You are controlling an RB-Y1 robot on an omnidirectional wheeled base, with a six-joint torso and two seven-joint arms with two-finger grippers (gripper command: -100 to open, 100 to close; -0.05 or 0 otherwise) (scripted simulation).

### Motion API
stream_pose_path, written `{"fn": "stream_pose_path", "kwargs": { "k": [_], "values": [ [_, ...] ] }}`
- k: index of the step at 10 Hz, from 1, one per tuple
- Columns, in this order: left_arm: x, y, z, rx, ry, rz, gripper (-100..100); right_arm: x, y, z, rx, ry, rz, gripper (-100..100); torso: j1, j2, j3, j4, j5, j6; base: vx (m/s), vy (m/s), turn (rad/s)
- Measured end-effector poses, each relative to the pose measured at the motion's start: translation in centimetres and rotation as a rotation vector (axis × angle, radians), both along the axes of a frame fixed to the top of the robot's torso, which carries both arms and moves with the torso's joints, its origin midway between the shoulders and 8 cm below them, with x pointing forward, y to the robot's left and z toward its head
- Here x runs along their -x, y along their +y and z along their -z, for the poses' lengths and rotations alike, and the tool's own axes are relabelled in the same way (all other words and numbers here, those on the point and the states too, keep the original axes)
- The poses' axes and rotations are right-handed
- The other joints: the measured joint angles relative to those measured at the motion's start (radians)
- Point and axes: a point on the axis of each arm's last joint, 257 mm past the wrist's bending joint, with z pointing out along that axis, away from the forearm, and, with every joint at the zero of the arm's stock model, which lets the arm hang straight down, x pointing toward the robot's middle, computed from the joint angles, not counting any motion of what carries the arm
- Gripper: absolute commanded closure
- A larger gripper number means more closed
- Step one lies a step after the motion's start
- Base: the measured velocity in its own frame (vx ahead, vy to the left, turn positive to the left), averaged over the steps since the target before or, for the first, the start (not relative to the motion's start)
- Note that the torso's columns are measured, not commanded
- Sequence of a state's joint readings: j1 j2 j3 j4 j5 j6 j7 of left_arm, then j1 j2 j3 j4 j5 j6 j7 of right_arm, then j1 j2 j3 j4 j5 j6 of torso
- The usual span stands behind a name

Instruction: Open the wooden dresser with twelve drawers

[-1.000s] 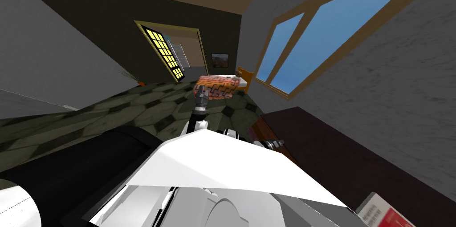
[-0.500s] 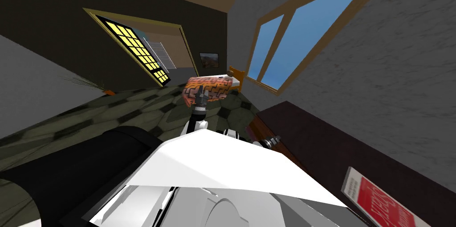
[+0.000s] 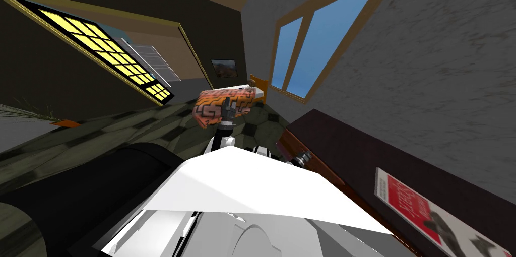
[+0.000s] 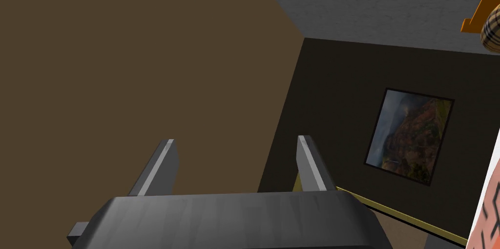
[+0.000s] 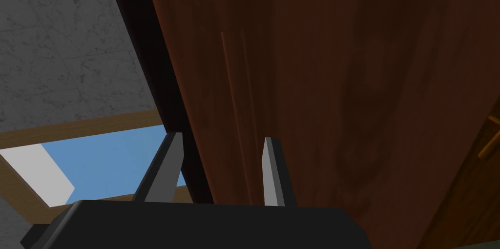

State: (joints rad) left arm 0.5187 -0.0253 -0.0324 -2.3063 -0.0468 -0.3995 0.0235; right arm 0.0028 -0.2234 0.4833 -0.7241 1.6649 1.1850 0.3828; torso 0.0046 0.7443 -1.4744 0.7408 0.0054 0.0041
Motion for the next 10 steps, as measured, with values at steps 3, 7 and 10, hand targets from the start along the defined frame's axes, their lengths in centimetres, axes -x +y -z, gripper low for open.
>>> {"fn": "stream_pose_path", "kwargs": {
  "k": [3, 7, 10],
  "values": [
    [0.0, 0.0, 0.0, 0.000, 0.000, 0.000, 0, -0.8, 0.8, -0.3, 0.002, -0.001, -0.023, 100, 0.004, 0.005, 0.004, 0.004, 0.000, -0.005, -0.142, 0.076, -0.028],
    [0.0, 0.0, 0.0, 0.000, 0.000, 0.000, 0, -1.8, 2.7, -0.4, -0.008, 0.004, -0.064, 100, 0.006, 0.002, 0.000, 0.004, 0.005, -0.002, -0.120, 0.085, -0.025],
    [0.0, 0.0, 0.0, 0.000, 0.000, 0.000, 0, -1.6, 3.7, -0.8, 0.001, -0.003, -0.073, 100, 0.006, 0.005, 0.003, 0.007, 0.004, -0.004, -0.116, 0.114, -0.030]
  ]
}}
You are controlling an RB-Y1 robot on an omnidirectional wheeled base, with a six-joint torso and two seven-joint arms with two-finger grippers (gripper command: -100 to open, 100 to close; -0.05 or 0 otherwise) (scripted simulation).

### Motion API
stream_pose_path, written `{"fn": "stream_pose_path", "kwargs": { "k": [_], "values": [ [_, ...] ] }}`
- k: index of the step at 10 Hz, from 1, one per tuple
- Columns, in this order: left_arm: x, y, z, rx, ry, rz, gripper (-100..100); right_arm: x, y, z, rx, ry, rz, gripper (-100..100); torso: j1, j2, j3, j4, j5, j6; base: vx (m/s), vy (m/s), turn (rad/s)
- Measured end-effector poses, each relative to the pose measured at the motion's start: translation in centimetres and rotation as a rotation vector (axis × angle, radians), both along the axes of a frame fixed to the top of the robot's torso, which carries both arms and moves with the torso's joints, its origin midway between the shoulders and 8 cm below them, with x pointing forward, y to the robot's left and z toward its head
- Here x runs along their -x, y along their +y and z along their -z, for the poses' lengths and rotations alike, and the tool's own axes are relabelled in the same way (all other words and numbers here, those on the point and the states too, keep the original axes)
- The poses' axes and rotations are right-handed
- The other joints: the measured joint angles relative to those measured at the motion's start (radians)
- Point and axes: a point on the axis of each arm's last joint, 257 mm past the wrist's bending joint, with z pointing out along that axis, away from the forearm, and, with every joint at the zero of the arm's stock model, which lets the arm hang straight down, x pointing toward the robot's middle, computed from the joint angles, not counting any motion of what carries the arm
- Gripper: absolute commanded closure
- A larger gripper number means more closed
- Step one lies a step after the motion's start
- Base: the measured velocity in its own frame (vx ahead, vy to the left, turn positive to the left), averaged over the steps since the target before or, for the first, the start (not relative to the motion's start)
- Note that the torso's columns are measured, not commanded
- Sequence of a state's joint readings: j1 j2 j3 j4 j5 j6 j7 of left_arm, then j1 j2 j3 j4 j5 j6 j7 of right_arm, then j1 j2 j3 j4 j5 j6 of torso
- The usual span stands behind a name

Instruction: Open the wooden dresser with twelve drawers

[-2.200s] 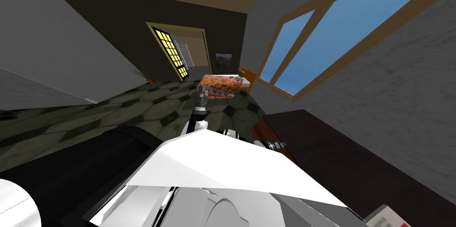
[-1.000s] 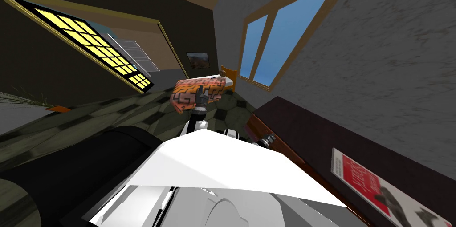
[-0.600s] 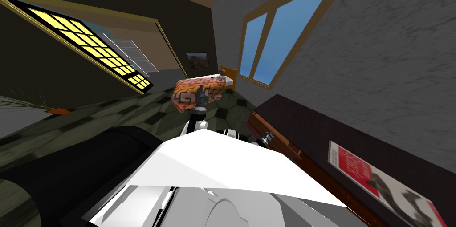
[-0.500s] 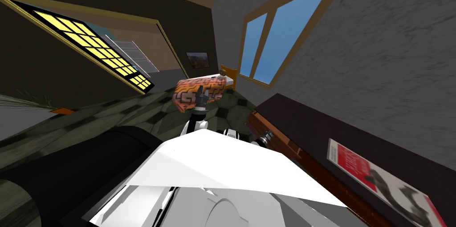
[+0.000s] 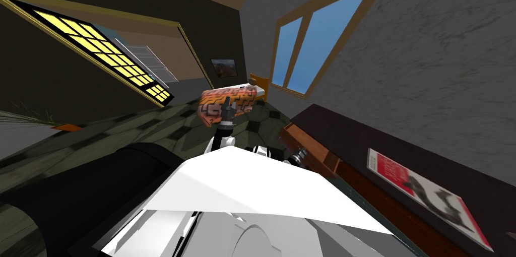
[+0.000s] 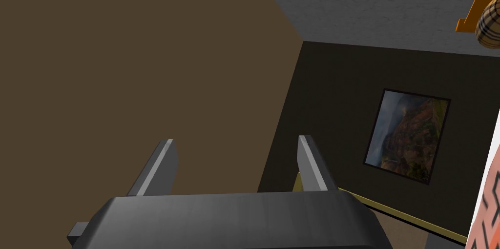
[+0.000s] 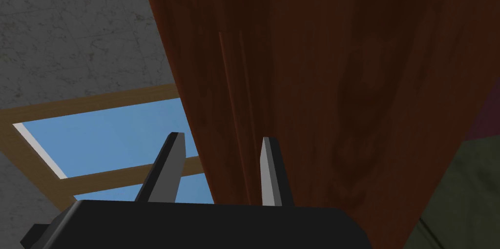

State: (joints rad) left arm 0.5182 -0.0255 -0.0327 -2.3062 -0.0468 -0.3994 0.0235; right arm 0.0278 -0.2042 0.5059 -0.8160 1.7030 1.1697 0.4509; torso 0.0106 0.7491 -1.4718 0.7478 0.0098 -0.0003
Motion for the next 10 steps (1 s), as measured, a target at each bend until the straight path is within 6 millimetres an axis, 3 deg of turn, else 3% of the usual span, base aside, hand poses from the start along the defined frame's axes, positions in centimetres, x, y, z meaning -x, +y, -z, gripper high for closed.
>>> {"fn": "stream_pose_path", "kwargs": {
  "k": [4, 5, 7, 10],
  "values": [
    [0.0, 0.0, 0.0, 0.000, 0.000, 0.000, 0, 0.4, 1.4, 0.3, 0.001, 0.008, -0.014, 100, 0.000, 0.000, 0.000, -0.001, -0.001, 0.000, -0.142, 0.129, -0.047],
    [0.0, 0.0, 0.0, 0.000, 0.000, 0.000, 0, 0.4, 2.0, 0.1, 0.004, 0.001, -0.018, -100, 0.001, 0.001, 0.000, 0.000, -0.001, -0.001, -0.159, 0.070, -0.096],
    [0.0, 0.0, 0.0, 0.000, 0.000, 0.000, 0, -1.4, 2.1, -0.2, 0.000, 0.000, -0.020, -100, -0.016, -0.015, -0.006, -0.010, -0.011, 0.000, -0.042, -0.008, -0.002],
    [0.0, 0.0, 0.0, 0.000, 0.000, 0.000, 0, -3.2, 2.1, -0.9, -0.002, 0.006, -0.027, -100, -0.010, -0.012, -0.005, -0.010, -0.009, 0.000, -0.025, -0.011, -0.038]
  ]
}}
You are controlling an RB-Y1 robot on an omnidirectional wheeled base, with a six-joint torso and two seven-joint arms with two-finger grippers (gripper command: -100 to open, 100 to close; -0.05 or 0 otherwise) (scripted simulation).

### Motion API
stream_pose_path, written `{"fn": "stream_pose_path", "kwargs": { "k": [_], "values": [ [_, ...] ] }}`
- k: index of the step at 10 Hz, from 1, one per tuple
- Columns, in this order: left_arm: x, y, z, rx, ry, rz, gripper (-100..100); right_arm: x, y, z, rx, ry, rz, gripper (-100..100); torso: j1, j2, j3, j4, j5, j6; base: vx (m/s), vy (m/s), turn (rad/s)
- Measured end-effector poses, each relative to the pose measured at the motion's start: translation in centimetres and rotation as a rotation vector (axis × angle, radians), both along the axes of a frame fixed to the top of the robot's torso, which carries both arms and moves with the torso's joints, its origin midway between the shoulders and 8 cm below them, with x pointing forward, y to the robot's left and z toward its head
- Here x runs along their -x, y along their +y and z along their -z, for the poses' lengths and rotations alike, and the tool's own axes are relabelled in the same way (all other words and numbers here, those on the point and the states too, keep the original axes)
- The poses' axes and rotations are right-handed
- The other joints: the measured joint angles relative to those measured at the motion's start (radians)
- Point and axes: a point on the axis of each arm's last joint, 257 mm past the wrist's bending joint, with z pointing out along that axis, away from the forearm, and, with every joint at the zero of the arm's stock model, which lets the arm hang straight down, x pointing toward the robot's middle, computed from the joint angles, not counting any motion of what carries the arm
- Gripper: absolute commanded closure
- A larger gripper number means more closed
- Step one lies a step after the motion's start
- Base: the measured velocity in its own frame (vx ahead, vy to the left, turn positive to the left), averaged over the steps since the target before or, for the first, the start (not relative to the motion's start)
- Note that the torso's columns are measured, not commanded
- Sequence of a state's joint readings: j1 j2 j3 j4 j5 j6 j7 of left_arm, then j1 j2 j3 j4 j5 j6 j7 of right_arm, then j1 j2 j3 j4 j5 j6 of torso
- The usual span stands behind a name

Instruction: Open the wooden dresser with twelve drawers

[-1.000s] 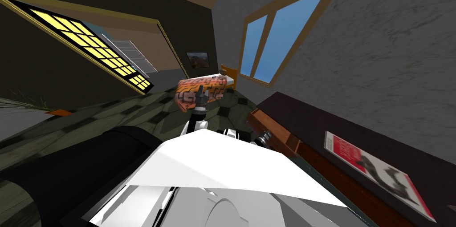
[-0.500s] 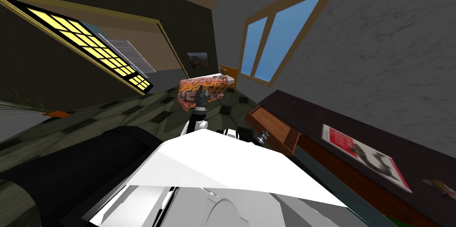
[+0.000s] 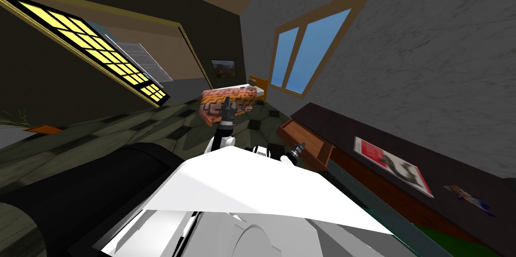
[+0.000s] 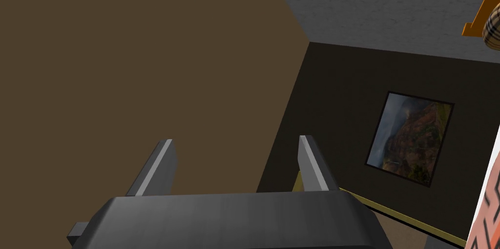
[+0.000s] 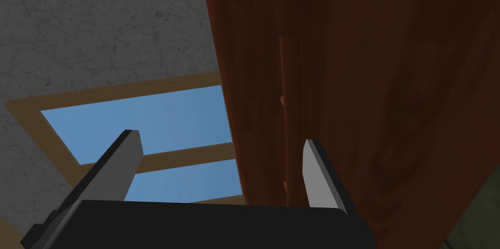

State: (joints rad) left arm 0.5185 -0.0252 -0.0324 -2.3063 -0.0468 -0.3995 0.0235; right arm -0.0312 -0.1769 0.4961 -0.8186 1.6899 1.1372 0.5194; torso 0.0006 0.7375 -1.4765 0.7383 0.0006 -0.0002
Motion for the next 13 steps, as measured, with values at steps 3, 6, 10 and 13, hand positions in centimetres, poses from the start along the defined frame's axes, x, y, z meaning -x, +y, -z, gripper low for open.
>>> {"fn": "stream_pose_path", "kwargs": {
  "k": [3, 6, 10, 13],
  "values": [
    [0.0, 0.0, 0.0, 0.000, 0.000, 0.000, 0, -0.8, 0.2, -0.6, -0.005, 0.004, -0.005, -100, 0.002, 0.005, 0.002, 0.003, 0.002, 0.000, -0.043, 0.009, -0.029],
    [0.0, 0.0, 0.0, 0.000, 0.000, 0.000, 0, -3.7, 0.5, -1.6, -0.016, 0.016, -0.024, -100, 0.006, 0.012, 0.006, 0.009, 0.007, 0.001, -0.093, 0.009, -0.049],
    [0.0, 0.0, 0.0, 0.000, 0.000, 0.000, 0, -5.4, 1.2, -2.4, -0.024, 0.026, -0.040, -100, 0.011, 0.016, 0.007, 0.015, 0.012, 0.001, -0.026, 0.003, -0.010],
    [0.0, 0.0, 0.0, 0.000, 0.000, 0.000, 0, -4.8, 1.5, -1.3, -0.032, 0.054, -0.045, 0, 0.005, 0.010, 0.005, 0.008, 0.006, 0.002, 0.002, 0.000, 0.005]
  ]
}}
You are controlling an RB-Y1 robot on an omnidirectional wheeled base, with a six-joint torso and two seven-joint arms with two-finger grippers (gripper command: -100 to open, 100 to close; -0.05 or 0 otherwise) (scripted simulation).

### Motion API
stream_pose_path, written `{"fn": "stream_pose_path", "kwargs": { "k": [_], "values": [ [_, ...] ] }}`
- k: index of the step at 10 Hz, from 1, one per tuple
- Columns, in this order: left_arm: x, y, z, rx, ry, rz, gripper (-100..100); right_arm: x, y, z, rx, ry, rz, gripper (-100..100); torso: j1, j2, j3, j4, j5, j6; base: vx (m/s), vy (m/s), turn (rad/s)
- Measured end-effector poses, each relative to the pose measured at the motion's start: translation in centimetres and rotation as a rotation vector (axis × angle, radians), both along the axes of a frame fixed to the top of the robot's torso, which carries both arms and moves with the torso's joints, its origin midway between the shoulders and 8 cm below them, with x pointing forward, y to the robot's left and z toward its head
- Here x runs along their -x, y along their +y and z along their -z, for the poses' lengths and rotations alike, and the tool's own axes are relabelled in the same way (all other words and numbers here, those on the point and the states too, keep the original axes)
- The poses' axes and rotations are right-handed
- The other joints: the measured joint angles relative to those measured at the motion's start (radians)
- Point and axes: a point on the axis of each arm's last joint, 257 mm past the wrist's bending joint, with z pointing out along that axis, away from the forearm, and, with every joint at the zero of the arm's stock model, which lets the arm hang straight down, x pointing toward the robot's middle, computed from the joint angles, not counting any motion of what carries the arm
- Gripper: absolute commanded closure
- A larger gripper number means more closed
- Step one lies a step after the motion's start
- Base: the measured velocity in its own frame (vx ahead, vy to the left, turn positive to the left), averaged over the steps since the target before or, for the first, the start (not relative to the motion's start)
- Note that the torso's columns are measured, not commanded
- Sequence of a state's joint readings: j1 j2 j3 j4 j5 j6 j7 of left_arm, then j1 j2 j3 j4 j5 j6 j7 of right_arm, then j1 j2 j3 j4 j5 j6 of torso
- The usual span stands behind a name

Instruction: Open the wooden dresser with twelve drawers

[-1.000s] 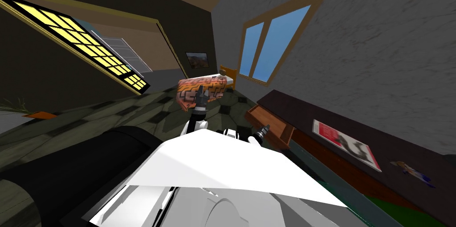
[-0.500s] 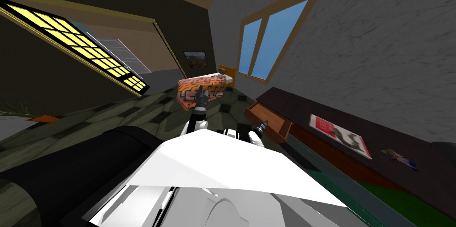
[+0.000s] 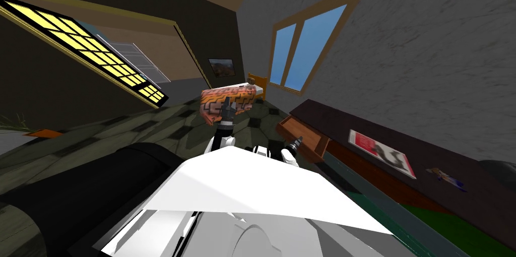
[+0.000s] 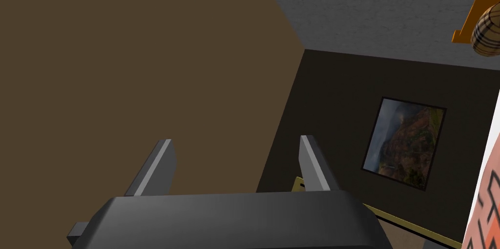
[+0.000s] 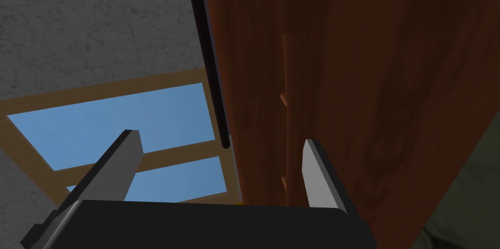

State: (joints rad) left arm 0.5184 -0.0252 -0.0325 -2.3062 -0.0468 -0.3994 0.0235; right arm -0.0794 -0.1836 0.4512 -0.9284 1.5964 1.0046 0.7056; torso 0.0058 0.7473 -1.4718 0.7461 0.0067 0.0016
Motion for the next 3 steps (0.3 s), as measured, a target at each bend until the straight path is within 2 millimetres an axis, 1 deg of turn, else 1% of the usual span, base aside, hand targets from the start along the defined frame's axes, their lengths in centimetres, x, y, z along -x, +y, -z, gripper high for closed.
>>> {"fn": "stream_pose_path", "kwargs": {
  "k": [3],
  "values": [
    [0.00, 0.00, 0.00, 0.000, 0.000, 0.000, 0, 0.40, 0.19, 0.68, -0.006, 0.016, -0.003, 0, -0.003, -0.005, -0.002, -0.004, -0.003, -0.001, 0.000, 0.000, 0.000]
  ]
}}
